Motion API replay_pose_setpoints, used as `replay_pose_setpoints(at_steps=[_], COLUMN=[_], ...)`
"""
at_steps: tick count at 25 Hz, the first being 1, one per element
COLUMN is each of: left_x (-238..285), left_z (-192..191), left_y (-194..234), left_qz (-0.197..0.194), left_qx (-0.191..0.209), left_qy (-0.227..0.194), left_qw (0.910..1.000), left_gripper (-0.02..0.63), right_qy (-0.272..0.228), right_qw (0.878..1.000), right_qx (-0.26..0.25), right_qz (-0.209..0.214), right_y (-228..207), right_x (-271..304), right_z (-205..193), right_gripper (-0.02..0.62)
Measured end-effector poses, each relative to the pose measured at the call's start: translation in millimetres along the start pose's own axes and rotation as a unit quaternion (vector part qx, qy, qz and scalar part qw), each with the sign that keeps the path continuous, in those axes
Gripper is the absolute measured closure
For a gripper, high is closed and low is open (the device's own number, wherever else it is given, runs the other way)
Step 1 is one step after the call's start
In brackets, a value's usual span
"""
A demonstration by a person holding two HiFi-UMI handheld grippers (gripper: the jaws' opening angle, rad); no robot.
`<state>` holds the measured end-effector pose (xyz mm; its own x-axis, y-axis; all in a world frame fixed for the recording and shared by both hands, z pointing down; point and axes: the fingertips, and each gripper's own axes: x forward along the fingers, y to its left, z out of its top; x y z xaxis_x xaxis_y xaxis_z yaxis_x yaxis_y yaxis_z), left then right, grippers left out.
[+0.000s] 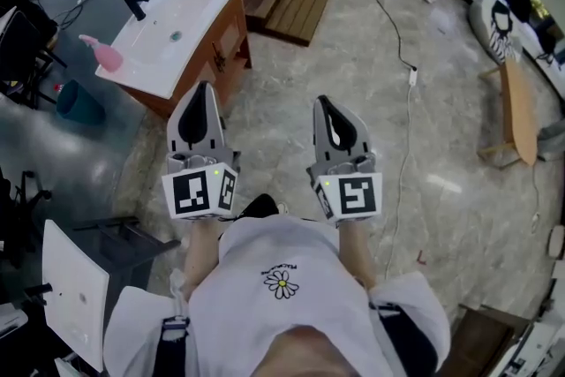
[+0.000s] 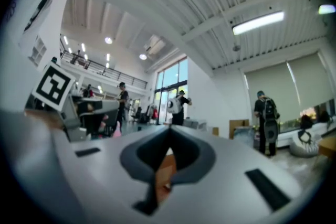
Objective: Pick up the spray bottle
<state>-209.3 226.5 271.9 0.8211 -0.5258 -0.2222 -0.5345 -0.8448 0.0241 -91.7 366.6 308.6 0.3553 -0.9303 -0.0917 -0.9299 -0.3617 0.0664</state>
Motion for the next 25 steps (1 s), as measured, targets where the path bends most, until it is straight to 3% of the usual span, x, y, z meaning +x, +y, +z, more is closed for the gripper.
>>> replay_pose_setpoints(at_steps=[11, 16, 25], left_x=[42, 86, 174], left_z=[-11, -19, -43], left_y=[9, 2, -8], left_qz=[-0.003, -0.027, -0.059], left_qx=[0.007, -0.003, 0.021], left_qy=[-0.008, -0.025, -0.018], left_qw=[0.9999, 0.9993, 0.9979], left_gripper=[0.588, 0.588, 0.588], right_qy=[-0.011, -0.021, -0.004], right_qw=[1.0, 1.0, 1.0], right_qx=[0.022, -0.002, 0.01], right_qz=[0.001, -0.017, -0.02], right_y=[-19, -46, -83], right_x=[22, 45, 108], right_z=[-6, -1, -23], right_gripper=[0.566, 0.566, 0.566])
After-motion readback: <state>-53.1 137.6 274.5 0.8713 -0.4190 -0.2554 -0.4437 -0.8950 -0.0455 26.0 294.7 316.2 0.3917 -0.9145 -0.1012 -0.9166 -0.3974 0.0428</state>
